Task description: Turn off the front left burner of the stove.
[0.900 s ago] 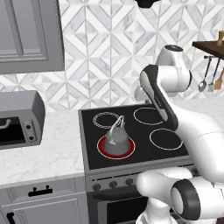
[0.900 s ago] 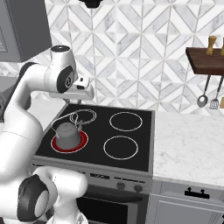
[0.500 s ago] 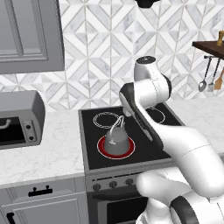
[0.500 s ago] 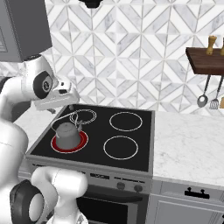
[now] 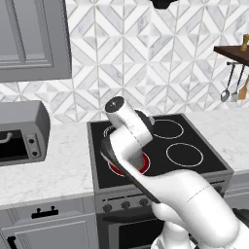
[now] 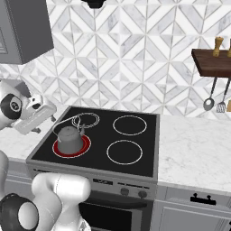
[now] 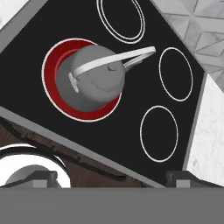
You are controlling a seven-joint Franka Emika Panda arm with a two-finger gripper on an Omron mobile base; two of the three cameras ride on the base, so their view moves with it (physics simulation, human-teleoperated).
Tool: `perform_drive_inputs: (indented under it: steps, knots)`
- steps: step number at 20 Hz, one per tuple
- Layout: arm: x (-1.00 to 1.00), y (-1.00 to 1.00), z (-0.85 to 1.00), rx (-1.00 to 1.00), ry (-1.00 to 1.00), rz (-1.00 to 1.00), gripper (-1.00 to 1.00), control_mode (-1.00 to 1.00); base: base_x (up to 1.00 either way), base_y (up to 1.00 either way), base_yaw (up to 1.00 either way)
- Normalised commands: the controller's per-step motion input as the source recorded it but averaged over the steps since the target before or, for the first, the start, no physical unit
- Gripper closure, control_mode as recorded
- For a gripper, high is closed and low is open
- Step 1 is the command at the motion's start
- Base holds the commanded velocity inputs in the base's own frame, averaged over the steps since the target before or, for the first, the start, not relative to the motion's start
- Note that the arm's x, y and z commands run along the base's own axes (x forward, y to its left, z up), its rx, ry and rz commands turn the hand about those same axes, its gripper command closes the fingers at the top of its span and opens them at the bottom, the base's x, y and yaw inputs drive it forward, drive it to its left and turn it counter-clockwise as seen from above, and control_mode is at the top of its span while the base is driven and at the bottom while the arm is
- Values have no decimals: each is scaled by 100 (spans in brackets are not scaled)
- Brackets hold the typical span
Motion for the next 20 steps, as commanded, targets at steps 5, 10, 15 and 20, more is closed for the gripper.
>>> perform_drive_inputs:
  steps: [5,10,15,20]
  knots:
    - [0,0,0,0,0,0,-100,-100,0,0,0]
    - [0,44,-18,-20,3,7,-100,-100,0,0,0]
    - [-5,60,-25,-29,7,16,-100,-100,0,0,0]
    - [-15,54,-23,-23,2,15,-100,-100,0,0,0]
